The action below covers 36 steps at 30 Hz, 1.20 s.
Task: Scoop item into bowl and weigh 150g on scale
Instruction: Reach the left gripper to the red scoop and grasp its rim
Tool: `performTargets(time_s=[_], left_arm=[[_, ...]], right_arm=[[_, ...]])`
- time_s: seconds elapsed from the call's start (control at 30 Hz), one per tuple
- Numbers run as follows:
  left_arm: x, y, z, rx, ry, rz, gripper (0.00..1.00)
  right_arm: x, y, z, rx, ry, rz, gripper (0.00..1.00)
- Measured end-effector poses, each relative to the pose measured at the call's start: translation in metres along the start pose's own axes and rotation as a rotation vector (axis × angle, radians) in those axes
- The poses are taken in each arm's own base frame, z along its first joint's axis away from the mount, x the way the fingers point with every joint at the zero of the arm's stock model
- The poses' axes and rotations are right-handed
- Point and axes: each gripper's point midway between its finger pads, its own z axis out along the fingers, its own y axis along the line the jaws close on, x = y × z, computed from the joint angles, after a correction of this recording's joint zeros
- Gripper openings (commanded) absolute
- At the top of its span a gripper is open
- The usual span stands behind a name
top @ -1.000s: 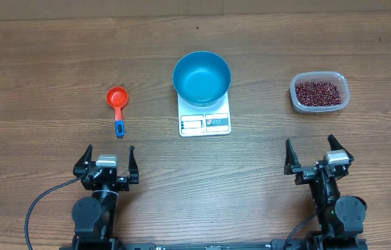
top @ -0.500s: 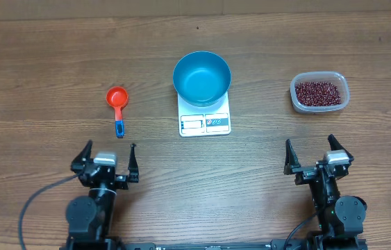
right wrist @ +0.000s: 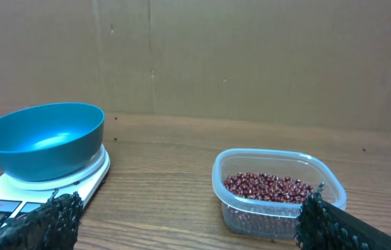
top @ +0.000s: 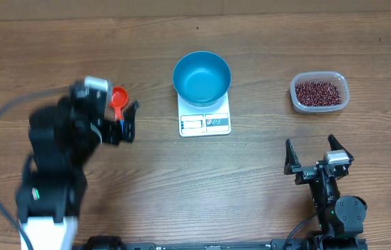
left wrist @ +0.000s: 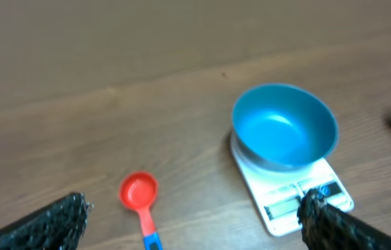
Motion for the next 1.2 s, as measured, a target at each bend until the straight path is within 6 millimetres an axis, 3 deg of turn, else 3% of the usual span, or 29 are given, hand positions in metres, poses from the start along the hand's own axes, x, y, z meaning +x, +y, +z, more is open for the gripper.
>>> performTargets(time_s=[0.1, 0.13, 0.23, 0.33, 0.5, 0.7, 0.8, 0.97, 1.07, 1.2], left_arm=[[-0.034, -0.001, 0.025, 0.067, 0.035, 0.002, 1.0], [-0.036, -0.001, 0.031, 0.078, 0.047, -0.002, 1.0], [-0.033, -0.003, 0.052, 0.121, 0.091, -0.028, 1.0], [-0.018, -0.007, 0.075, 0.173, 0.154, -0.072, 0.99], [-0.001, -0.011, 0.094, 0.213, 0.221, -0.114, 1.0], [-0.009, -0.005, 0.113, 0.212, 0.173, -0.111, 0.88], [-0.019, 0.012, 0.115, 0.144, 0.139, -0.159, 0.87], [-0.03, 0.068, 0.106, -0.061, 0.104, -0.244, 0.84], [-0.019, 0.092, 0.105, -0.158, 0.136, -0.274, 0.79], [0.018, 0.103, 0.127, -0.208, 0.261, -0.31, 0.73]], right_arm=[[0.0, 0.0, 0.0, 0.001, 0.002, 0.0, 1.0], [0.0, 0.0, 0.0, 0.0, 0.001, 0.0, 1.0], [0.0, 0.0, 0.0, 0.001, 0.001, 0.0, 1.0], [0.0, 0.0, 0.0, 0.0, 0.001, 0.0, 1.0], [0.0, 0.0, 0.0, 0.001, 0.001, 0.0, 1.0], [0.0, 0.0, 0.0, 0.001, 0.001, 0.0, 1.0], [0.0, 0.0, 0.0, 0.001, 0.0, 0.0, 1.0], [0.0, 0.0, 0.0, 0.0, 0.001, -0.001, 1.0], [0.0, 0.0, 0.0, 0.001, 0.0, 0.0, 1.0], [0.0, 0.0, 0.0, 0.001, 0.0, 0.0, 1.0]])
